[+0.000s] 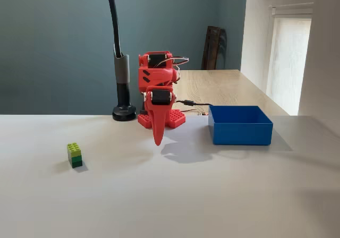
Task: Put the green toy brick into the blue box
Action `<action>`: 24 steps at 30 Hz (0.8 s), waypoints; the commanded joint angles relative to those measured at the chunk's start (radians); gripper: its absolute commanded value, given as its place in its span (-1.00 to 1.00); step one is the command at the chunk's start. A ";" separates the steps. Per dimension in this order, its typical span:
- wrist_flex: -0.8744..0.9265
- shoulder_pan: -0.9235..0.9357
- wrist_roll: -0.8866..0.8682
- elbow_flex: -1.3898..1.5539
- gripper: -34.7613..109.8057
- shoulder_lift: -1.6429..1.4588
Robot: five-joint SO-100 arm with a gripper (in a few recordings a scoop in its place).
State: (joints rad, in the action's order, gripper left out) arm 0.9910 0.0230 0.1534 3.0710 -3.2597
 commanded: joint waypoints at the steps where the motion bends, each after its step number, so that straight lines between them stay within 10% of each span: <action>1: -0.014 0.017 0.011 -0.002 -0.52 -0.005; 15: -0.169 0.118 -0.031 -0.144 -0.52 0.026; 24: -0.169 0.255 -0.094 -0.333 -0.17 0.354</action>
State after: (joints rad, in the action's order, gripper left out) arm 0.8406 0.2132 0.0583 2.8532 -3.0112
